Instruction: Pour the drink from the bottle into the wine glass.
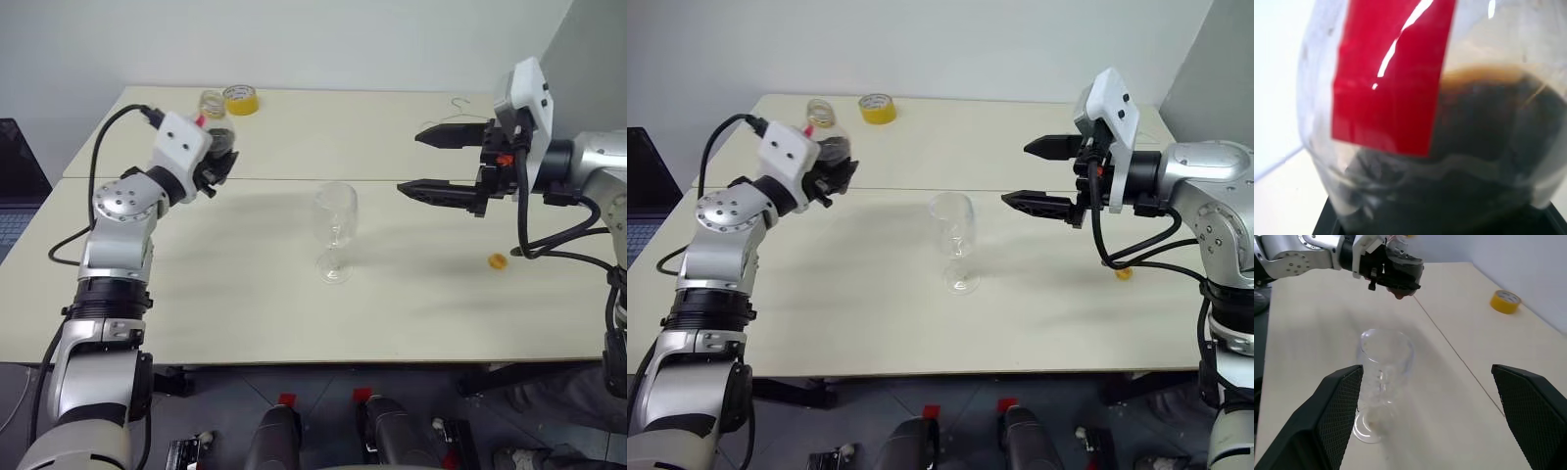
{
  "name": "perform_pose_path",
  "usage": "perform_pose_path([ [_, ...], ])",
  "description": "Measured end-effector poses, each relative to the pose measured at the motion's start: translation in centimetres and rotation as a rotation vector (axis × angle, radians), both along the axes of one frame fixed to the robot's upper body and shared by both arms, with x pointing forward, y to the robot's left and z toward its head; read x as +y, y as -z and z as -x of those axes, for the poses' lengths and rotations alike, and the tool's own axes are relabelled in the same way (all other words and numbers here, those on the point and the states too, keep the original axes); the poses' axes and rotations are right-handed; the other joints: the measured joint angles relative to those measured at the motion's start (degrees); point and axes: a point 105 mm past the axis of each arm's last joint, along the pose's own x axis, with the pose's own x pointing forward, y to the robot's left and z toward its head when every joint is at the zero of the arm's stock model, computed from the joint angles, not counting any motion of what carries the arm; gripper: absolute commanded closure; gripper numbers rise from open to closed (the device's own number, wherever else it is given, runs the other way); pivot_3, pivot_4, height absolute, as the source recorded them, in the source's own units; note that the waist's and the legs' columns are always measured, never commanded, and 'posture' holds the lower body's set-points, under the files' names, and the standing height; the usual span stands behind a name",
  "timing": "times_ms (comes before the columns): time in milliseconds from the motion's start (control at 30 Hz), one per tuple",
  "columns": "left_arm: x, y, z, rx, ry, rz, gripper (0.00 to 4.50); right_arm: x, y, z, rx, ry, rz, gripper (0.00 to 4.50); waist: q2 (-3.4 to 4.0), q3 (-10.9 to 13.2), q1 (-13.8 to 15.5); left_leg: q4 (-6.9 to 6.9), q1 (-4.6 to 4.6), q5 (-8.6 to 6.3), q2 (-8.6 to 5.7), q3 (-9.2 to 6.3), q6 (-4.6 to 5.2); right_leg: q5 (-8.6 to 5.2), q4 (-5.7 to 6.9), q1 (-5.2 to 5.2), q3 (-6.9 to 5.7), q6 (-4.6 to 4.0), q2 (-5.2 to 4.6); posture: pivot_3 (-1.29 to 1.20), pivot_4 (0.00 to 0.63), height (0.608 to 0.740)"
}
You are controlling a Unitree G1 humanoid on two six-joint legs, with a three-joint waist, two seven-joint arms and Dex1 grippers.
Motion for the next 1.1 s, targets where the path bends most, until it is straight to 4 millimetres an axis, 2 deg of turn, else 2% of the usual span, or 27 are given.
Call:
perform_pose_path([
  [167, -2.3, 0.7, -0.4, -0.004, 0.085, -0.096, 2.18, 0.1, 0.7, 0.8, 0.02, 0.028, -0.017, 0.0, 0.0, 0.0, -0.25, 0.02, 0.02, 0.0, 0.01, 0.07, 0.0, 0.01, 0.05, -0.01, 0.08, 0.01, 0.0, 0.0, 0.15, 0.74],
  [367, -3.4, 1.6, -0.5, -0.012, 0.136, -0.2, 2.18, 0.3, 0.4, 1.5, 0.01, 0.043, -0.037, 0.0, 0.0, 0.01, -0.05, 0.04, -0.01, 0.0, -0.01, 0.04, 0.0, 0.01, 0.04, -0.01, 0.06, 0.02, 0.01, 0.0, 0.15, 0.74],
  [600, -4.7, 0.0, -0.4, -0.106, 0.181, -0.283, 2.18, 0.9, 1.0, 2.0, 0.034, 0.034, -0.052, 0.0, -0.01, 0.01, -0.04, 0.06, -0.06, 0.0, -0.02, 0.02, 0.0, 0.01, 0.01, -0.01, 0.04, 0.03, 0.0, 0.0, 0.15, 0.74],
  [1100, -7.3, 1.0, 0.0, -0.171, 0.26, -0.413, 2.18, 1.7, 1.3, 2.6, 0.043, 0.006, -0.065, 0.0, -0.01, 0.01, -0.04, 0.11, -0.07, 0.0, -0.02, -0.02, 0.0, 0.02, 0.05, -0.01, 0.03, 0.03, 0.01, 0.0, 0.15, 0.74],
])
